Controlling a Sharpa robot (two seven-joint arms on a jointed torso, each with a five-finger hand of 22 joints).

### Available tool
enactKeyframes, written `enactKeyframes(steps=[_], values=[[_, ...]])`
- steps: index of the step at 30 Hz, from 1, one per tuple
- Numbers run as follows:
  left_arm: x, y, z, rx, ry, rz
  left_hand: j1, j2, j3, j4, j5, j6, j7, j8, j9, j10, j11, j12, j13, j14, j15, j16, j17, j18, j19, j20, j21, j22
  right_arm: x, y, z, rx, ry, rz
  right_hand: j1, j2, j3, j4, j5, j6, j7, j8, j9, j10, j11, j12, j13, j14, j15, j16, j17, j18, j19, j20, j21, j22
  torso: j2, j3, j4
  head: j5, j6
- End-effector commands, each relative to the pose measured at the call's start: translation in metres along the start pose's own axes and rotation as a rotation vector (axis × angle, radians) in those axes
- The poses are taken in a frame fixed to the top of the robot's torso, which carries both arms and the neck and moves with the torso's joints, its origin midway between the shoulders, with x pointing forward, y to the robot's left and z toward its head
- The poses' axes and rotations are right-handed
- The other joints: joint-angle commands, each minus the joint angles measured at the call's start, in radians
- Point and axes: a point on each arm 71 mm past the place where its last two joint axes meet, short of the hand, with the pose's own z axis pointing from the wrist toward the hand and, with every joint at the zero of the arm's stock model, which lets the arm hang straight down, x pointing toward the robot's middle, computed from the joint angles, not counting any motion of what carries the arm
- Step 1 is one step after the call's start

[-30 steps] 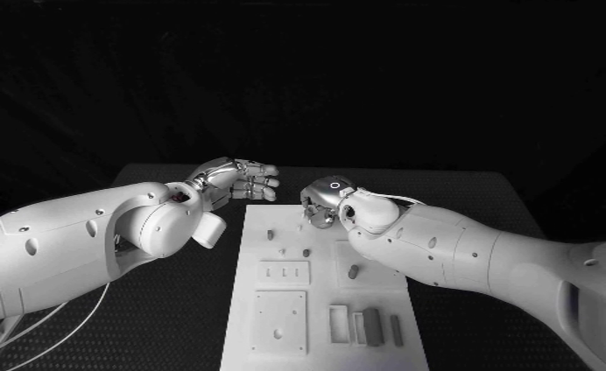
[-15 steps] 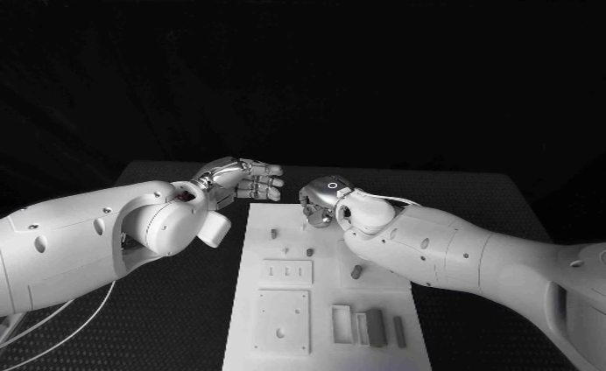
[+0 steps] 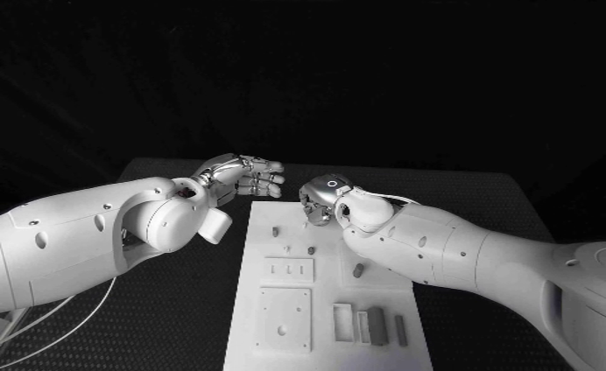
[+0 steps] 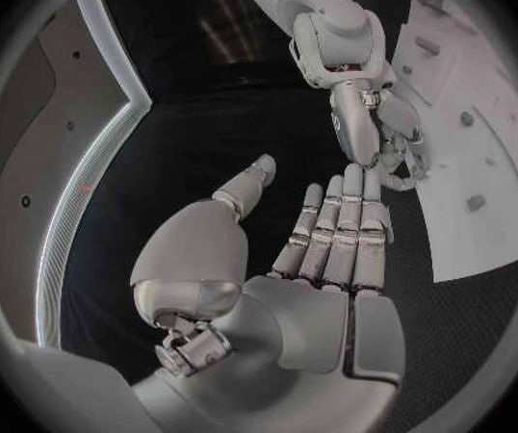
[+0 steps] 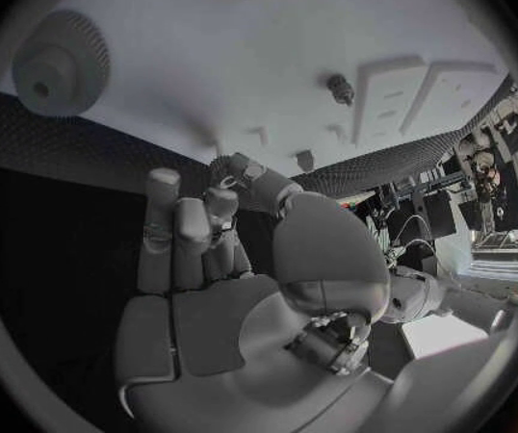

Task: Assemble the parts on the task board

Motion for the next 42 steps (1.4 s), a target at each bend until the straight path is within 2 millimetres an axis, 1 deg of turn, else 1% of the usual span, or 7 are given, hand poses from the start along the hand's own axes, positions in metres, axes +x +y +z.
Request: enactKeyframes(steps=[1,9,20,29,37,42], values=[[0.0027,-0.0025,0.0007,0.009,0.016,-0.002,-0.006,-0.002,-0.005,0.002,-0.004,-0.007,0.063,-0.006,-0.001,-0.002,0.003,-0.007,-0.002,0.006,0.001,-0.006,0.002,-0.003,0.002,-0.006,-0.003,-0.001,0.0016,0.0008,0.0008,-0.001,0.018,-0.008,-0.005,-0.006,0.001,0.002,0.002,0.146,0.01,-0.003,0.001,-0.018,-0.009,0.0,-0.001,-0.001,-0.009,0.005,-0.001,0.027,0.002,-0.005,0.005,0.018,-0.001,0.0003,-0.0016,0.001,0.0],[0.0032,-0.003,0.0011,0.009,0.017,-0.001,-0.006,-0.002,-0.006,0.002,-0.004,-0.007,0.063,-0.006,-0.001,-0.002,0.003,-0.007,-0.002,0.006,0.001,-0.006,0.002,-0.004,0.002,-0.006,-0.004,-0.001,0.0035,-0.0012,0.0015,0.007,0.033,-0.007,-0.005,-0.006,0.001,0.003,0.002,0.145,0.011,-0.005,0.001,-0.018,-0.009,0.0,-0.002,-0.001,-0.008,0.005,-0.002,0.027,0.001,-0.005,0.005,0.018,-0.001,0.0,0.0005,-0.003,-0.005],[0.003,-0.0033,0.0007,0.008,0.017,-0.001,-0.006,-0.002,-0.006,0.002,-0.004,-0.007,0.063,-0.006,-0.001,-0.002,0.003,-0.008,-0.002,0.006,0.001,-0.007,0.002,-0.004,0.002,-0.007,-0.004,-0.001,0.0049,-0.0007,0.0007,0.003,0.043,-0.002,-0.007,-0.006,0.001,0.003,0.002,0.144,0.011,-0.006,0.002,-0.018,-0.009,0.0,-0.003,-0.001,-0.008,0.004,-0.002,0.027,0.001,-0.004,0.004,0.018,-0.001,0.0001,-0.0038,-0.001,-0.009],[0.0031,-0.0035,0.0003,0.007,0.017,-0.001,-0.007,-0.003,-0.006,0.002,-0.004,-0.008,0.063,-0.006,-0.001,-0.002,0.003,-0.008,-0.002,0.006,0.001,-0.007,0.003,-0.004,0.002,-0.007,-0.005,-0.001,0.005,-0.0001,-0.0001,0.001,0.038,0.002,-0.008,-0.006,0.001,0.004,0.002,0.144,0.011,-0.006,0.002,-0.017,-0.009,0.0,-0.003,-0.001,-0.008,0.004,-0.002,0.027,0.001,-0.004,0.004,0.018,-0.002,0.0001,-0.0019,-0.003,-0.007],[0.0034,-0.0034,0.0,0.005,0.019,-0.001,-0.007,-0.004,-0.007,0.003,-0.004,-0.009,0.063,-0.007,-0.002,-0.004,0.004,-0.009,-0.002,0.006,0.001,-0.008,0.003,-0.005,0.002,-0.007,-0.006,-0.002,0.0052,0.0021,0.0003,-0.002,0.041,0.004,-0.01,-0.007,0.0,0.005,0.002,0.144,0.011,-0.007,0.002,-0.017,-0.009,0.0,-0.004,-0.001,-0.008,0.004,-0.003,0.027,0.001,-0.004,0.004,0.018,-0.002,-0.0001,-0.0027,-0.002,-0.006],[0.0033,-0.0034,-0.0002,0.004,0.019,-0.001,-0.007,-0.005,-0.007,0.003,-0.004,-0.01,0.063,-0.007,-0.002,-0.004,0.004,-0.009,-0.002,0.005,0.001,-0.008,0.004,-0.005,0.002,-0.007,-0.006,-0.002,0.0054,0.0027,0.0006,-0.002,0.04,0.004,-0.01,-0.007,0.0,0.005,0.002,0.144,0.011,-0.007,0.002,-0.017,-0.009,0.0,-0.004,-0.001,-0.008,0.004,-0.003,0.027,0.001,-0.004,0.004,0.018,-0.001,-0.0004,-0.0021,-0.003,-0.006]])
